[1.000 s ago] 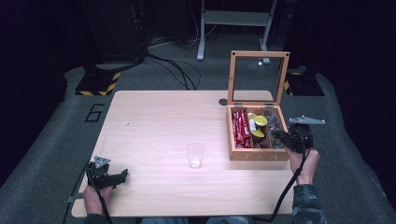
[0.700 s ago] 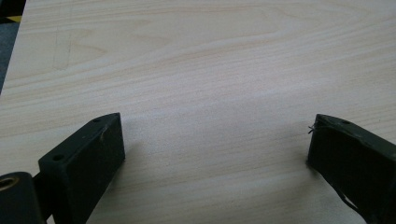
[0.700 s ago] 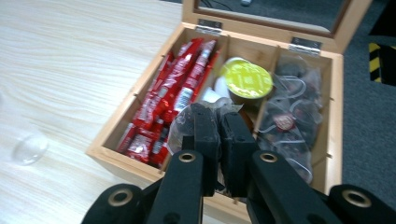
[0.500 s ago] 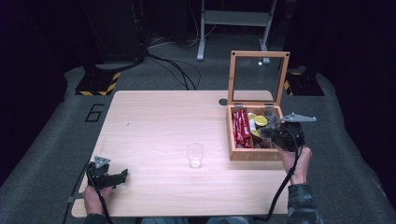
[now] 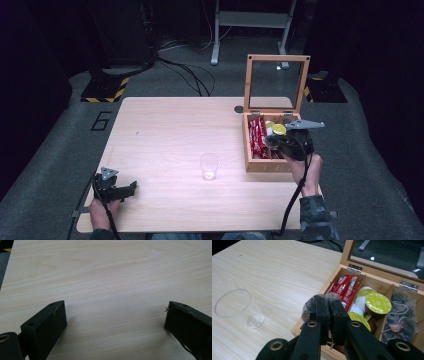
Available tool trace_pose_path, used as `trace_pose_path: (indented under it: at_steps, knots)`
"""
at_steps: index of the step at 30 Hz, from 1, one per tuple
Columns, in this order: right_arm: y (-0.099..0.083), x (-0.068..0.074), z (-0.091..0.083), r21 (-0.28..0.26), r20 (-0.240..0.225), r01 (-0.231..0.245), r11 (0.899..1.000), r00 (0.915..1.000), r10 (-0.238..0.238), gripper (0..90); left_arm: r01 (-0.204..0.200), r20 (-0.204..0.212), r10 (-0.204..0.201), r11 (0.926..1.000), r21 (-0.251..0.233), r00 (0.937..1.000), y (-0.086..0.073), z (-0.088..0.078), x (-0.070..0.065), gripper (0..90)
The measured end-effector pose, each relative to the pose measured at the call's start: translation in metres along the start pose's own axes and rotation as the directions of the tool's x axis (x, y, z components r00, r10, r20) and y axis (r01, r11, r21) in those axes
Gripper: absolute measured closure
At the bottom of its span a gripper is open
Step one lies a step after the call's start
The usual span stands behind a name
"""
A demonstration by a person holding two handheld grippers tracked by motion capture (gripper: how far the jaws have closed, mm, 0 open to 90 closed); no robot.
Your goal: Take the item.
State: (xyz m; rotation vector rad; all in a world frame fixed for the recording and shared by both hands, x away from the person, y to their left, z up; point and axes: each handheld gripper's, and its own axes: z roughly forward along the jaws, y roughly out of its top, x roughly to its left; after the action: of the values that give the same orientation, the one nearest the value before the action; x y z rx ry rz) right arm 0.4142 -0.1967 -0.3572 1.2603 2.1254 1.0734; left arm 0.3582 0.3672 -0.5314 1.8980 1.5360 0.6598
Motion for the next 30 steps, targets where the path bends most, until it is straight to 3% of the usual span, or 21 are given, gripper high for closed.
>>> trace_pose_path:
  at_steps: [14,30]
  knots:
    - [0.014,0.021,0.006,-0.005,-0.043,0.039,0.999,0.9983,-0.039,86.6,0.0,-0.001,0.0,1.0,0.0,1.0,0.0,0.0,0.0,3.7]
    - [0.027,0.046,0.018,-0.005,-0.1,0.095,0.995,0.9904,-0.095,86.6,0.0,0.0,0.0,1.0,0.0,1.0,0.0,0.0,0.0,3.7]
